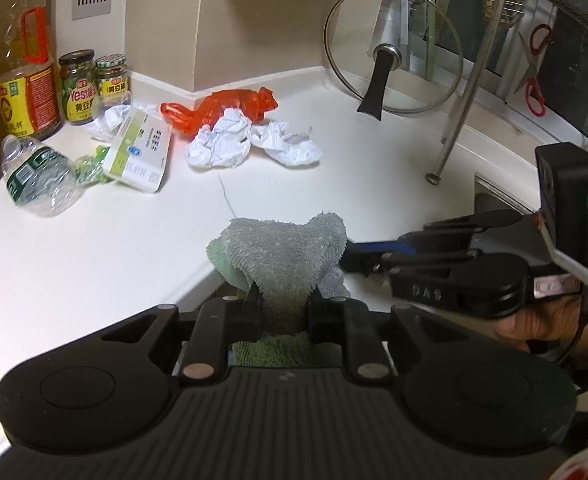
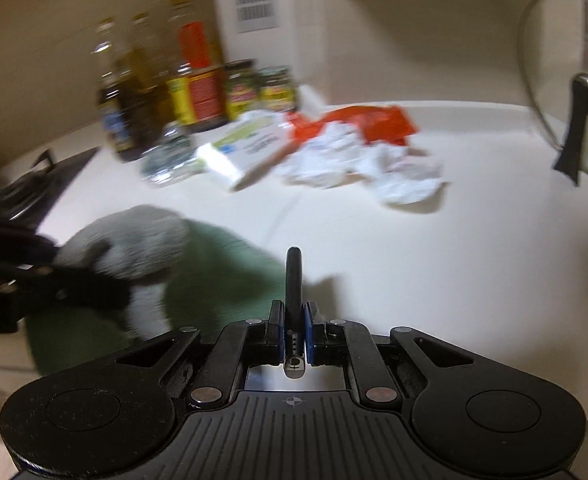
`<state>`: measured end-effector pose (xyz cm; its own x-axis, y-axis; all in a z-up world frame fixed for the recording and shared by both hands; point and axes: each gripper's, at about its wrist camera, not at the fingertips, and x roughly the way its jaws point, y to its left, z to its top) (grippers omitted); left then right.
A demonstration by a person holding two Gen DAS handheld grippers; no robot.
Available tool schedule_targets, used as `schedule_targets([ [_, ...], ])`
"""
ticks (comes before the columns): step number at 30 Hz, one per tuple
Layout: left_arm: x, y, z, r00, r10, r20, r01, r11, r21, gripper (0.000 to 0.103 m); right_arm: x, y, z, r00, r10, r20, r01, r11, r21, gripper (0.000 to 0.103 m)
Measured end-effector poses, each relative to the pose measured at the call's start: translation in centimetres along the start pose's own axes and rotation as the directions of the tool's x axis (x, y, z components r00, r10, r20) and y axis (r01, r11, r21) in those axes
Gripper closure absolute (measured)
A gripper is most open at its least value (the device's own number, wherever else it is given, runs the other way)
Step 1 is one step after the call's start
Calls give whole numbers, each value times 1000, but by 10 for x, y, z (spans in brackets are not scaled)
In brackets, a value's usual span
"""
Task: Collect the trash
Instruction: 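Carry the green towel and black lighter down over the wastebasket with both tools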
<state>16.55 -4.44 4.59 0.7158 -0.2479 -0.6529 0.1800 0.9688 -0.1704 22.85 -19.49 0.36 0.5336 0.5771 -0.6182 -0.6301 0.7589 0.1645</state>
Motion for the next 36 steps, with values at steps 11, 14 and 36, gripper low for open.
schedule_targets([
  [11,-18,8,-44,997,7,-78,-8,1000,-11,86,2,34,-30,997,43,-63,-43,999,-2,93],
  [14,-11,14,-59,993,27,-117,-30,999,-18,86,4,43,-38,997,29,-72,-31,999,-32,93],
  [36,64,53,-107,962,60,-268,-96,988,-123,86,67,68,-97,967,-63,-245,24,987,-159,93],
])
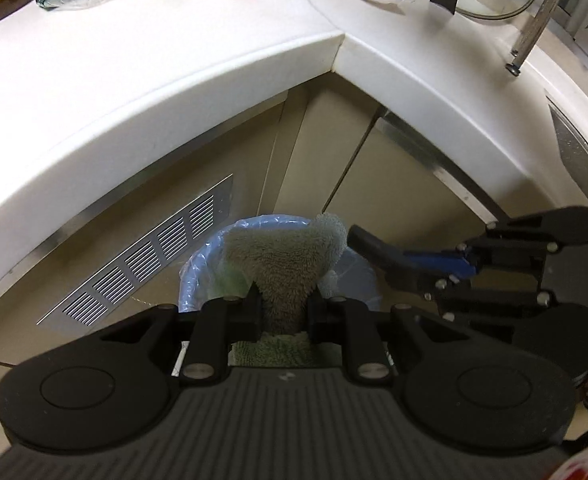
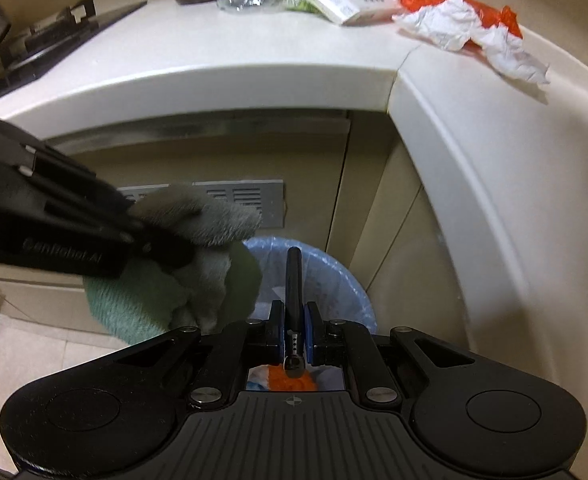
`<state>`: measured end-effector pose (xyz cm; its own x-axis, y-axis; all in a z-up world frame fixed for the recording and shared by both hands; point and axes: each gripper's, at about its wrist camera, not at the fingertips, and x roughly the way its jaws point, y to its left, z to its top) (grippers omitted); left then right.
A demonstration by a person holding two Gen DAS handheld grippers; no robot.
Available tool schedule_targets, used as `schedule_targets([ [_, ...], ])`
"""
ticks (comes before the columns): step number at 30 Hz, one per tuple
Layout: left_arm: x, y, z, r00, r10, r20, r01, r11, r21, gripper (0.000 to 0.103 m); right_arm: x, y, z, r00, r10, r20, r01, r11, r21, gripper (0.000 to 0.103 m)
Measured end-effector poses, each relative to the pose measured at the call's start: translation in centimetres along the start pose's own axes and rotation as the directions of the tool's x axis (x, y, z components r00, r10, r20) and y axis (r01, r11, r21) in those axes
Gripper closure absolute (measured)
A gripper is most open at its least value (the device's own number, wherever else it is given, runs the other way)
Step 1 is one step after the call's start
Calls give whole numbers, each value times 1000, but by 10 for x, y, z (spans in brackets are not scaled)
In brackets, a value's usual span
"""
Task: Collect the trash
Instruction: 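Carry the green towel and black lighter down over the wastebasket with both tools, then open both tools over the wastebasket, dropping the towel and lighter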
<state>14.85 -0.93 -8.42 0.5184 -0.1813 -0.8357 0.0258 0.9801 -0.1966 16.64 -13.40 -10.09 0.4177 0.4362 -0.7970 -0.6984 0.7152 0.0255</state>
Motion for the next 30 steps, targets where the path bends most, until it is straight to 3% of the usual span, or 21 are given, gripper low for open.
schedule_targets([
  [4,12,-1,3,1000,10,-12,-10,1000,-6,81,5,0,-5,1000,-6,-9,6,1000,-1,93],
  [6,16,-2,2,999,34,-18,-34,999,-15,68,7,-1,-6,1000,-9,-13,9,1000,1,93],
  [18,17,6,-22,995,79,-58,-83,994,-65,68,13,-4,-6,1000,-2,-27,3,1000,7,93],
  [30,14,14,-27,993,93,-67,-99,990,-96,68,17,1,-1,1000,1,-23,-1,1000,9,93],
])
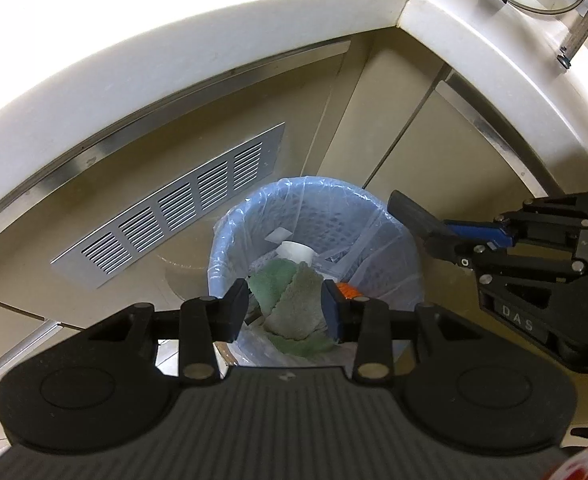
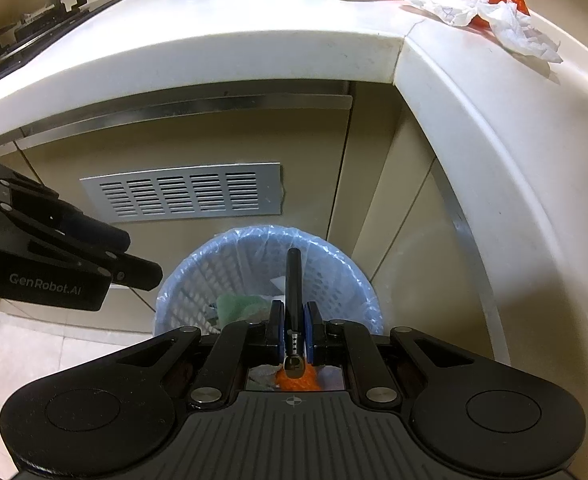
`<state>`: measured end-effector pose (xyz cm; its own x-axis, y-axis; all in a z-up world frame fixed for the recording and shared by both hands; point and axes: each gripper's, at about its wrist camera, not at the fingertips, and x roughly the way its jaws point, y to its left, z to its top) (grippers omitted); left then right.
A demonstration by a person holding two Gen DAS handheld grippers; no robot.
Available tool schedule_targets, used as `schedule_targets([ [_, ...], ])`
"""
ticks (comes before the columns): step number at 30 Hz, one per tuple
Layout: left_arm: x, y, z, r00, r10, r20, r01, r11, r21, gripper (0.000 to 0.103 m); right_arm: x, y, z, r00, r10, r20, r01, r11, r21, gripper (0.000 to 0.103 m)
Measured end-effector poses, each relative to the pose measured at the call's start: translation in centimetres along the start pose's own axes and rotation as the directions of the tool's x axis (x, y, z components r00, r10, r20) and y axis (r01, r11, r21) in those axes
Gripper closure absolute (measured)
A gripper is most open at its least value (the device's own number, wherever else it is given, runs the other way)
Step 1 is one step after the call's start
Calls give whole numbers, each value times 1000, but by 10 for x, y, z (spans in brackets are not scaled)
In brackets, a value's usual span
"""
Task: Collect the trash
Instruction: 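Open both tools over the wastebasket, dropping the towel and lighter, then move both tools back up to the countertop toward the tissues and medicine box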
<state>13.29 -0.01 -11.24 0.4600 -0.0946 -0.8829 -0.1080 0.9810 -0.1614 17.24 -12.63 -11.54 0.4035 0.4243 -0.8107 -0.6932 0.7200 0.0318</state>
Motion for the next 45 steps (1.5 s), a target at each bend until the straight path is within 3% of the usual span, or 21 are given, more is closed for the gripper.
schedule_targets([
  [35,-5,6,-3,1000,3,16,-3,999,-35,61,4,-1,6,999,28,18,-29,999,41,91],
  [45,-31,-2,6,995,-25,101,27,999,-25,60,-40,-2,23,991,27,131,-33,999,38,91],
])
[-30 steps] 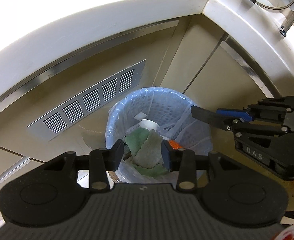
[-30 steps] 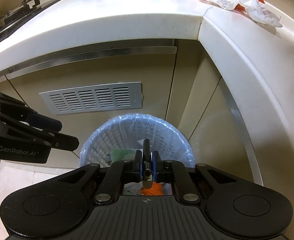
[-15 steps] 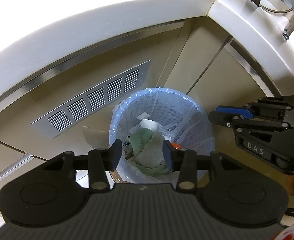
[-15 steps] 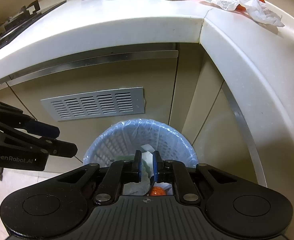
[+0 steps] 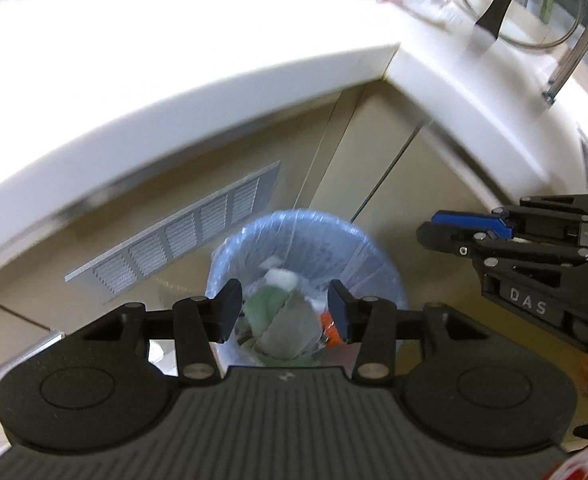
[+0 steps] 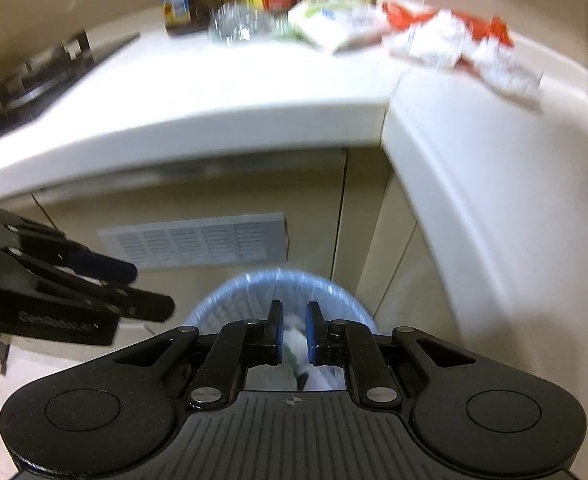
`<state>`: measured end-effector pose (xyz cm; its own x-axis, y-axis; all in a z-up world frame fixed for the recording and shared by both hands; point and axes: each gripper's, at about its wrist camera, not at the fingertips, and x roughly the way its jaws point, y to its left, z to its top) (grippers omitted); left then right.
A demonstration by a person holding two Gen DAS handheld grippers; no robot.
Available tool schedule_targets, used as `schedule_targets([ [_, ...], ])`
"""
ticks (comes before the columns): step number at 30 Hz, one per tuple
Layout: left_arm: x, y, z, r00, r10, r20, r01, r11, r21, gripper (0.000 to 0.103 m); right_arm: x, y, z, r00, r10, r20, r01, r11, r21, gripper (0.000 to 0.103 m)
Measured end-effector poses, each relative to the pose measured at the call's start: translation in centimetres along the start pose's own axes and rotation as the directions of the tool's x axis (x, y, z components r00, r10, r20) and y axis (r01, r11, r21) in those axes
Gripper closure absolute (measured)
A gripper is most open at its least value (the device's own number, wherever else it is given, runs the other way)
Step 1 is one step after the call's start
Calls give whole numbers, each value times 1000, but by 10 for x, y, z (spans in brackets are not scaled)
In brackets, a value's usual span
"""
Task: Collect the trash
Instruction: 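Move both tools back up to the countertop toward the tissues and medicine box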
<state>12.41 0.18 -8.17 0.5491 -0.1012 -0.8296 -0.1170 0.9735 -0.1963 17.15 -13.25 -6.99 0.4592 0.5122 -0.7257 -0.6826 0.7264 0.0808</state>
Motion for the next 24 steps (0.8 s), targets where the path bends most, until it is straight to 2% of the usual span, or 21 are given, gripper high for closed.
schedule_targets([
  [2,-8,-2,5,1000,-8,30,8,1000,3,60,-11,-1,8,999,-3,38,3,1000,2,91],
  [4,-15,-7,12,998,-11,62,11,1000,8,60,-21,-4,16,997,-9,73,9,1000,6,86],
  [5,-19,-8,17,997,-14,78,13,1000,10,60,-25,-5,20,996,-12,90,11,1000,10,71],
  [6,-23,-10,21,995,-17,95,16,1000,11,60,-30,-7,24,994,-15,110,13,1000,18,51],
  [8,-30,-14,30,991,-18,131,16,1000,12,60,-41,-13,31,987,-20,157,14,999,37,40],
  [16,-46,-22,74,968,-3,253,0,1000,12,57,-57,-48,62,966,-99,240,80,993,88,38],
  [24,-40,-28,112,958,12,287,-17,1000,15,54,-51,-105,100,946,-180,271,154,982,114,32],
])
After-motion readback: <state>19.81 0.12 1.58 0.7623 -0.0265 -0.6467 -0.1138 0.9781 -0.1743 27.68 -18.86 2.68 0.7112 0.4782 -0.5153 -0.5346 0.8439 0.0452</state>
